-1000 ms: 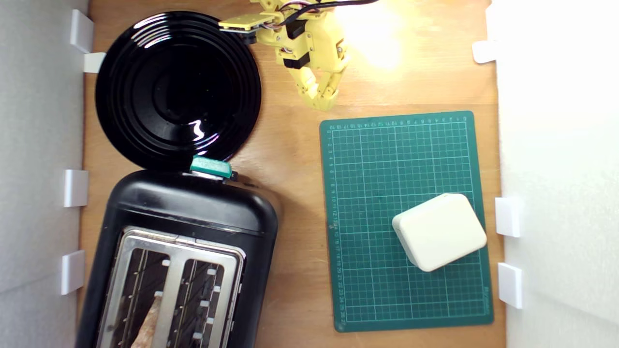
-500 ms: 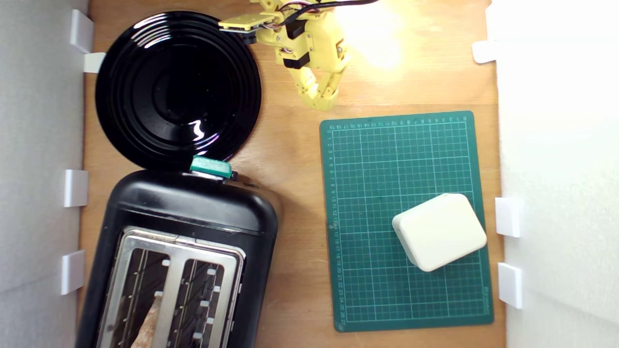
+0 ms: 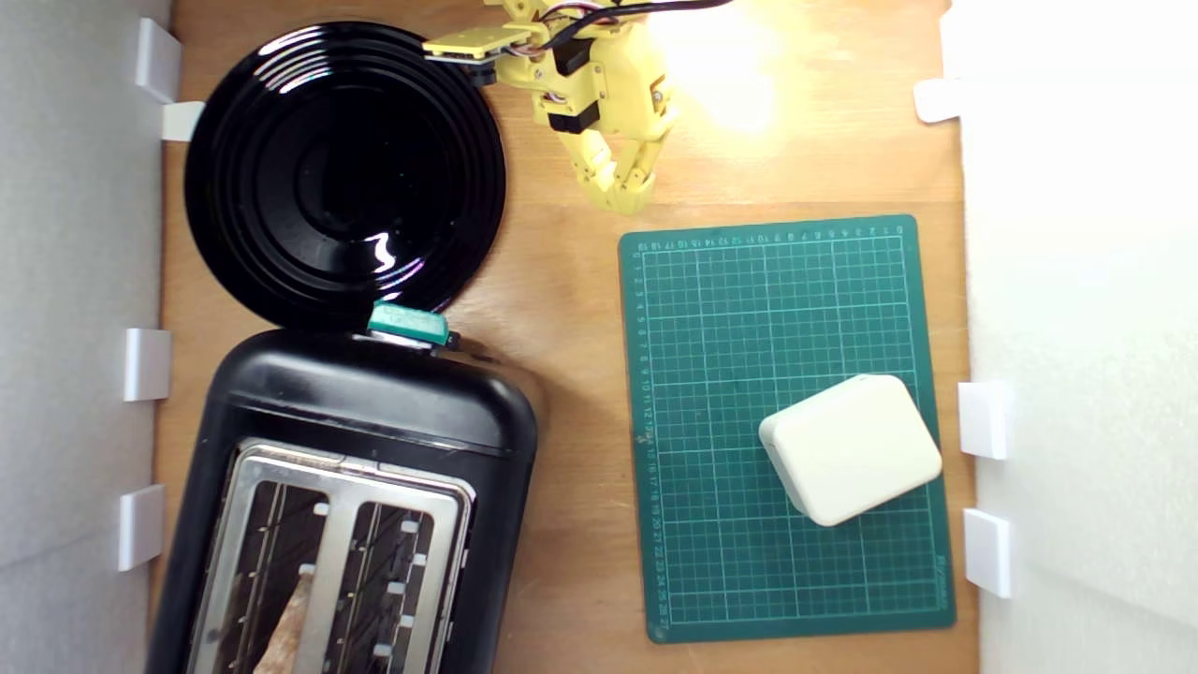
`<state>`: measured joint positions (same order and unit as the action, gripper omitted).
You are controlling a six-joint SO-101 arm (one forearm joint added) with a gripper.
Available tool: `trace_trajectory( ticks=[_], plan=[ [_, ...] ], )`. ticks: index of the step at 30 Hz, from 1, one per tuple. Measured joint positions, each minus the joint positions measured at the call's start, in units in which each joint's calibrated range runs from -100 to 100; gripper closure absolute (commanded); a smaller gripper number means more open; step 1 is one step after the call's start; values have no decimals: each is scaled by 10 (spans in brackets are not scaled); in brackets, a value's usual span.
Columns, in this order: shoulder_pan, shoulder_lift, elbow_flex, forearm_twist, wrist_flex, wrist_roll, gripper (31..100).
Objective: Start toaster
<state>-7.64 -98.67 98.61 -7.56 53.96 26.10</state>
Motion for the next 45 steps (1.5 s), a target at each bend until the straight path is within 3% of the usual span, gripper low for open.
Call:
trace_trajectory(
  ticks=[12,15,25,31,38,45],
  plan=[
    [2,0,0,0,0,1,989],
    [29,0,0,0,0,2,989],
    [84,39,-10,-2,0,122,989],
    [130,138,-119,-3,0,184,989],
    [183,284,-311,9,0,194,989],
    [201,406,-490,74,0,194,989]
  ],
)
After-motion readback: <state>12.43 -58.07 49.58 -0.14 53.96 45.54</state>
